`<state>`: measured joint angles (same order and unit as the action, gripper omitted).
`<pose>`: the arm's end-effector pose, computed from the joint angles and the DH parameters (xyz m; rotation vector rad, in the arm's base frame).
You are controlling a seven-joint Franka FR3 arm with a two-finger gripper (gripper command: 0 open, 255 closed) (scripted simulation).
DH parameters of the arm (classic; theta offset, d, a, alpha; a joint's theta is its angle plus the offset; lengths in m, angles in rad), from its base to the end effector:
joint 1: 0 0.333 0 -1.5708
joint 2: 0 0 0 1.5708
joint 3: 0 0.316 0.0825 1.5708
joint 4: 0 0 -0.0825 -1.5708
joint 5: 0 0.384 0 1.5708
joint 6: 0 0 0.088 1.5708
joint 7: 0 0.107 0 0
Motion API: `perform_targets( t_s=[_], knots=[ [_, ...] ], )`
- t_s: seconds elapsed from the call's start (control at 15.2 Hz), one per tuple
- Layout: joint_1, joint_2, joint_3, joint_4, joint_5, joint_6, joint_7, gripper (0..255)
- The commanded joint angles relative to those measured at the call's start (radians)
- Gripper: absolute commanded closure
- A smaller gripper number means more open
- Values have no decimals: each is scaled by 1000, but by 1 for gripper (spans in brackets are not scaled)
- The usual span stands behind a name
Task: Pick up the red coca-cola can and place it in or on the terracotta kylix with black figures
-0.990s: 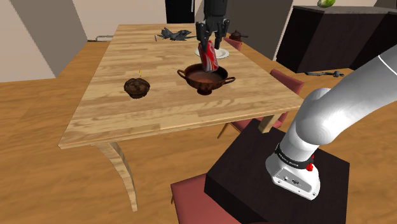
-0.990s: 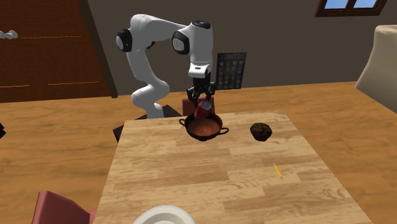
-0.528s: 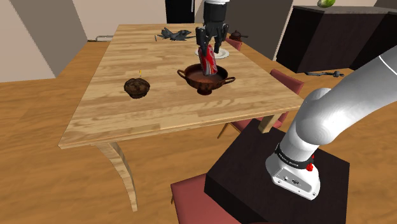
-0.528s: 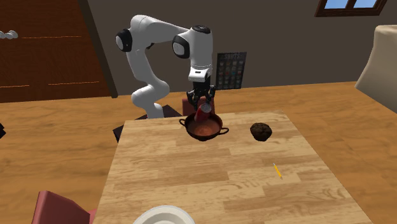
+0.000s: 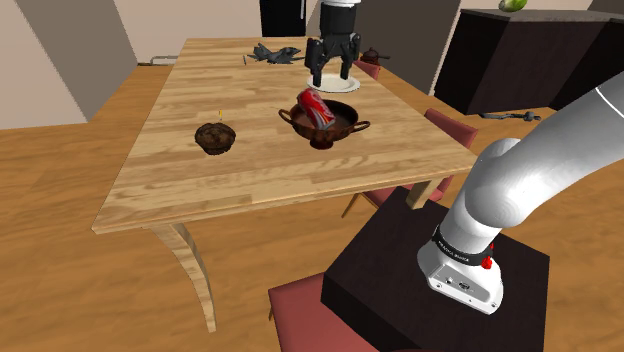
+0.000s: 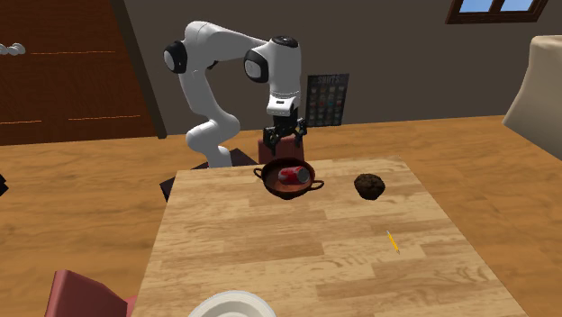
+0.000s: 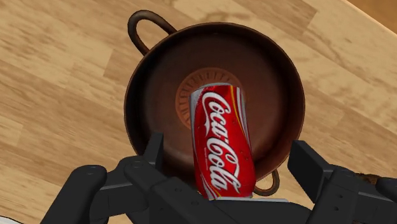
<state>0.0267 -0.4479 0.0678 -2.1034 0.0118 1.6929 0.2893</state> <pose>0.4169 0.0457 0.5991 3.1146 -0.3159 0.0613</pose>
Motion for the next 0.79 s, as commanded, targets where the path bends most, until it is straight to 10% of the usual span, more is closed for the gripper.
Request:
perform_targets(
  t_s=[0.0, 0.73],
  knots=[
    [0, 0, 0, 0, 0, 0, 0, 0],
    [-1, 23, 0, 149, -2, -126, 1, 0]
  ],
)
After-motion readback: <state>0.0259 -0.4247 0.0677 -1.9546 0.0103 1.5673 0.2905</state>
